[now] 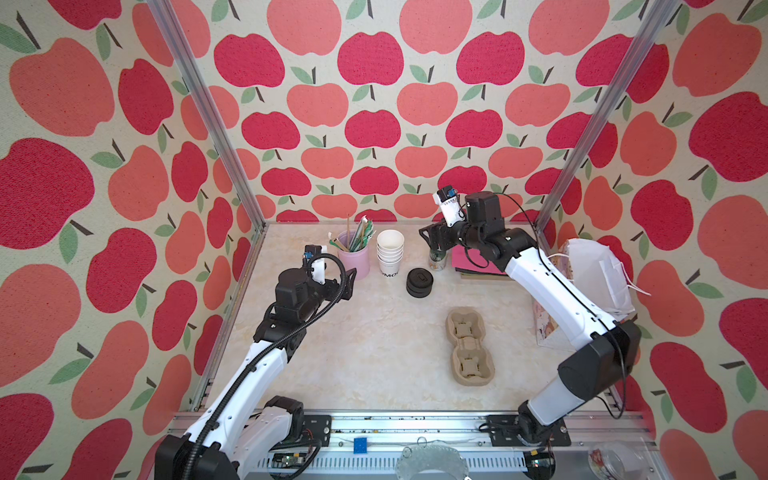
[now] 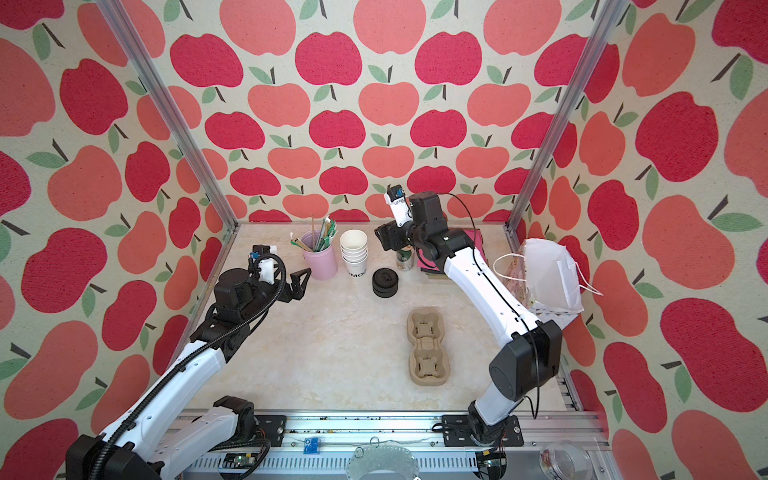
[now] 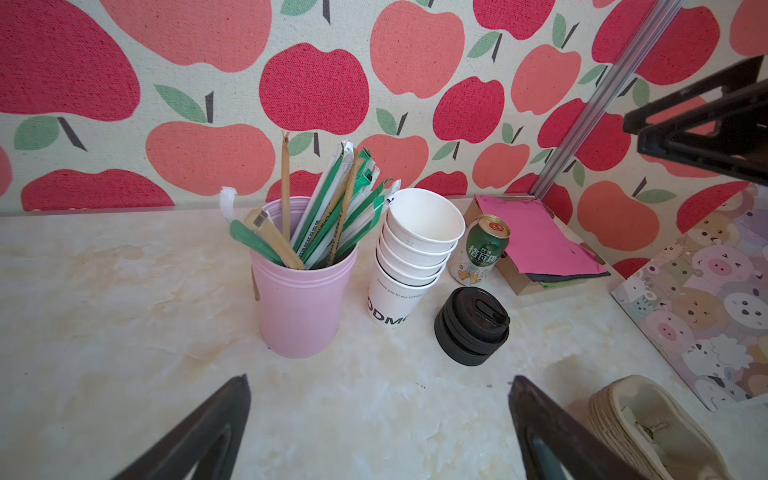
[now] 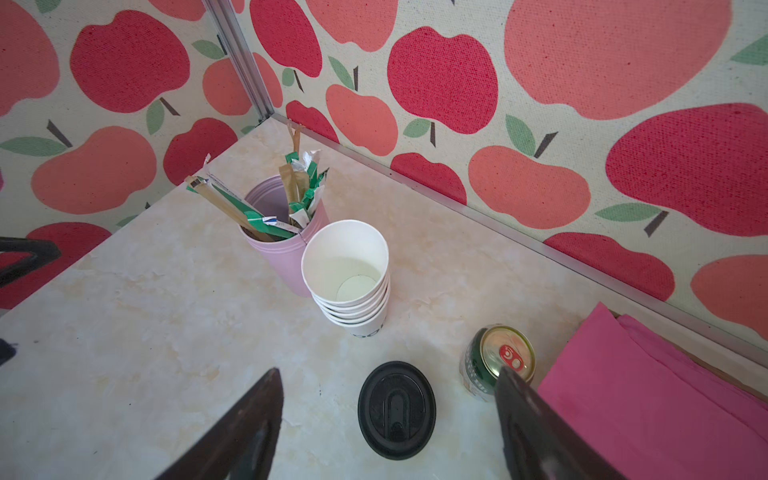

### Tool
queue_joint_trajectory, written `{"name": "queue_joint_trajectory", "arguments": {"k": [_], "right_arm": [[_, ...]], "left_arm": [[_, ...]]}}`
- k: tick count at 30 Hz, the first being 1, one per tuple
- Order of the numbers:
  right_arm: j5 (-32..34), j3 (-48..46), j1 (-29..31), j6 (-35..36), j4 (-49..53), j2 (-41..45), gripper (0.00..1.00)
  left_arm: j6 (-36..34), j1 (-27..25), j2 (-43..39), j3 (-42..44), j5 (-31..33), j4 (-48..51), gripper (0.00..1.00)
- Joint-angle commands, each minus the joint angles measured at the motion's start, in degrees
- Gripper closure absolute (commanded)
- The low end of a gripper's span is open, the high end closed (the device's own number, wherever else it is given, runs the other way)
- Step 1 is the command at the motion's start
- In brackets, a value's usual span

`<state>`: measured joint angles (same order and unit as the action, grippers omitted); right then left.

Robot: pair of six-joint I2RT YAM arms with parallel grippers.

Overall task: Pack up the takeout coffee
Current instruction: 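Reach the right gripper to the white cup stack while the left arm rises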

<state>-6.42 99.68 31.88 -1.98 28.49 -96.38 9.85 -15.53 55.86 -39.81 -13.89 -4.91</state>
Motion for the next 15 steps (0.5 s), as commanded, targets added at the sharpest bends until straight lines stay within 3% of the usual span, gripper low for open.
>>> {"name": "queue_joint_trajectory", "arguments": {"k": [1,10,15], "right_arm": [[-2.0,10.1,0.8,-5.5,11.7,-6.6,0.25],[-0.4,37.7,2.5,-8.4,27.9,-27.1,0.42],[1.1,45.0,3.1,-9.9,30.1,-33.8,0.51]], "left_arm": [[1.6,-1.5,1.2,-0.8,-2.0,-0.3,0.01],[2.8,-3.7,1.2,1.7,-0.7,-1.1,0.01],[3.0,-4.1,0.5,3.0,1.6,-2.1,0.01]]}}
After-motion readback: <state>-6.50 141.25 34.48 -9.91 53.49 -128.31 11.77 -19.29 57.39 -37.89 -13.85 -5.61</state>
